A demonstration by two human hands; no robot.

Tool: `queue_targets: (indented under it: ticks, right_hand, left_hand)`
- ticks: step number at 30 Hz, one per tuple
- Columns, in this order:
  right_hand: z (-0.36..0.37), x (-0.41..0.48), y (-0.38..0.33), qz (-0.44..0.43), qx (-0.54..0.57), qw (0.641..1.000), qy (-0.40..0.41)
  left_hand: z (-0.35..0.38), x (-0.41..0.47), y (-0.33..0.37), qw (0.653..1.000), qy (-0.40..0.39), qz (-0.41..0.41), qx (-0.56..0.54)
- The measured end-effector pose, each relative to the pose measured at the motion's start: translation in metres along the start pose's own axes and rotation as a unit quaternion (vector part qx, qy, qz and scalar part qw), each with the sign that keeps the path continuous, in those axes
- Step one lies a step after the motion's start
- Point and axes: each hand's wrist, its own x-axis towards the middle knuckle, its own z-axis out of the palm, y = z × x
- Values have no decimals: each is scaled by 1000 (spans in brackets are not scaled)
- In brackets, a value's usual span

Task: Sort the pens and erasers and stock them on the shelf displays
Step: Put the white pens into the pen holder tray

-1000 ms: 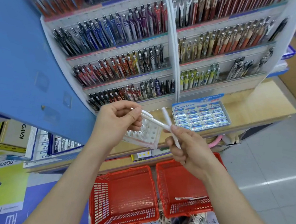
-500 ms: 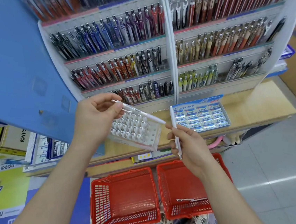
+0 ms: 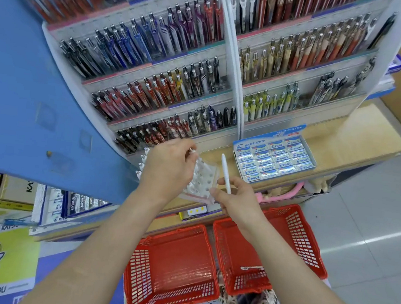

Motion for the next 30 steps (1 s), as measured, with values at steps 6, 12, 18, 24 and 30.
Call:
queue_targets:
  ticks: [6,12,18,24,30]
  right_hand:
    - [4,7,9,14,5,1000,20]
    - [3,7,8,25,23,999,15]
    - [1,6,9,32,25,999,12]
    - [2,4,5,42,29,999,14]
    - [3,-1,-4,49,52,997,20]
  left_hand:
    - [9,6,0,999,-26,1,21]
    - [9,11,2,998,-54,1,36]
    - [19,9,-1,997,-76,-23,22]
    - [28,18,2,994,-99,-22,42]
    - [33,19,0,992,-116,-34,47]
